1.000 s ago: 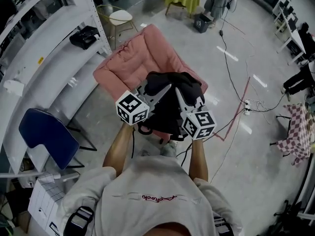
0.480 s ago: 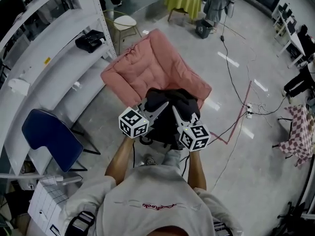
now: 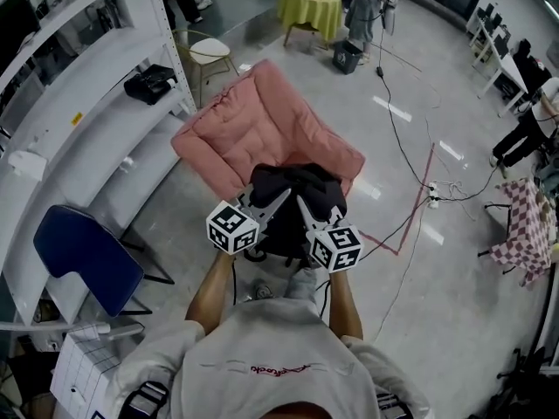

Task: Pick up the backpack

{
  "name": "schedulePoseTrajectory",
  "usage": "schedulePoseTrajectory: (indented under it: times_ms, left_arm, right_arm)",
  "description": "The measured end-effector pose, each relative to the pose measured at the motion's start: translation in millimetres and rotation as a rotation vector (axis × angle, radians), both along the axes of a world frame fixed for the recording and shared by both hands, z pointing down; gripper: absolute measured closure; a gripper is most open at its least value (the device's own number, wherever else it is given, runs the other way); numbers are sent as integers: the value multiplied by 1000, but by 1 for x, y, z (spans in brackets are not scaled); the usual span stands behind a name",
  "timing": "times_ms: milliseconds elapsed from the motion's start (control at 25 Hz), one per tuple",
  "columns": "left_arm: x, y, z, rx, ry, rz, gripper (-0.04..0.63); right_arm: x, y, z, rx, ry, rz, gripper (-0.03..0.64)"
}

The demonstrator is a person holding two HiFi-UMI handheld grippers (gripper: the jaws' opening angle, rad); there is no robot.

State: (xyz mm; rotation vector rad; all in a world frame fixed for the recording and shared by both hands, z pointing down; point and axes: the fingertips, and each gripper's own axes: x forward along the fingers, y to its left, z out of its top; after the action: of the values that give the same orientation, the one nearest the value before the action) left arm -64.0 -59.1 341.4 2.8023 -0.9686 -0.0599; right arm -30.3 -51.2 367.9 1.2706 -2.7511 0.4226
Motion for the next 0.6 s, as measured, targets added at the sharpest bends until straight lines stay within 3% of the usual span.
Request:
schedulePoseTrajectory:
  times_ms: [600]
  left_arm:
    - [-5, 8, 2, 2, 23, 5, 543]
  right_arm:
    - [-5, 9, 5, 13, 30, 32, 568]
